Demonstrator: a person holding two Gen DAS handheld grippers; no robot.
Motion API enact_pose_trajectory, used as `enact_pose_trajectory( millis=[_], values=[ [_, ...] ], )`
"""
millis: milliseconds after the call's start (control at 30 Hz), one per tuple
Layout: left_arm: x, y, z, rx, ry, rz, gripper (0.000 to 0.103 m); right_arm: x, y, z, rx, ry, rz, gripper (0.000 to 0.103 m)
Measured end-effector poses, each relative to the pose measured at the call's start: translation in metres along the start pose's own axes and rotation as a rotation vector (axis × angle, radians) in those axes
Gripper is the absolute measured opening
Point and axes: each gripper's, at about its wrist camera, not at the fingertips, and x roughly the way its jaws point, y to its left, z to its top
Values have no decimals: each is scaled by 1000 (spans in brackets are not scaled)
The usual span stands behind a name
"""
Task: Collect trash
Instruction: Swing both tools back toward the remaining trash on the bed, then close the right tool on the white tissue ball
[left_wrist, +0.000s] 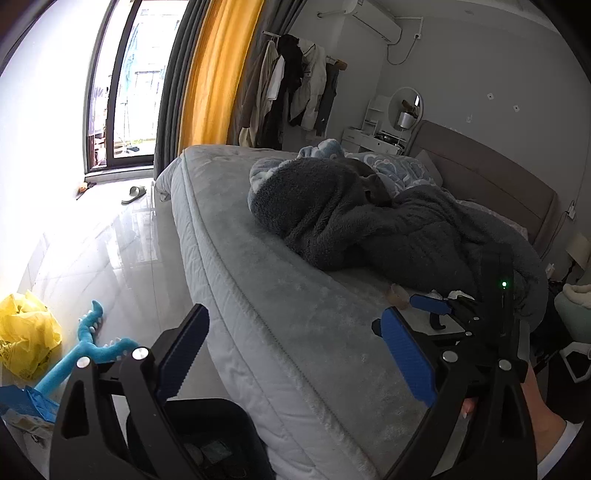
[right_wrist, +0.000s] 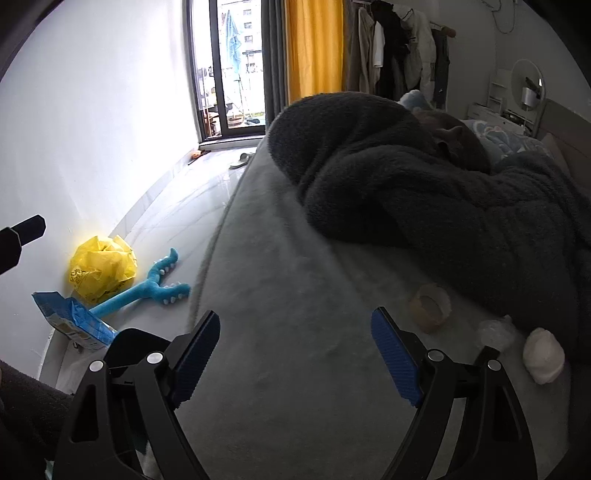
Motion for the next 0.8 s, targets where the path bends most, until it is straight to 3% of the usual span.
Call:
enact_pose_trajectory(
  millis=[300, 800],
  values=[
    [47, -30, -7, 19, 60, -12, 96, -16, -72, -7, 54, -39, -98, 85],
    [117, -73, -4, 134, 84, -49, 96, -22, -163, -19, 180, -69, -154, 85]
  ],
)
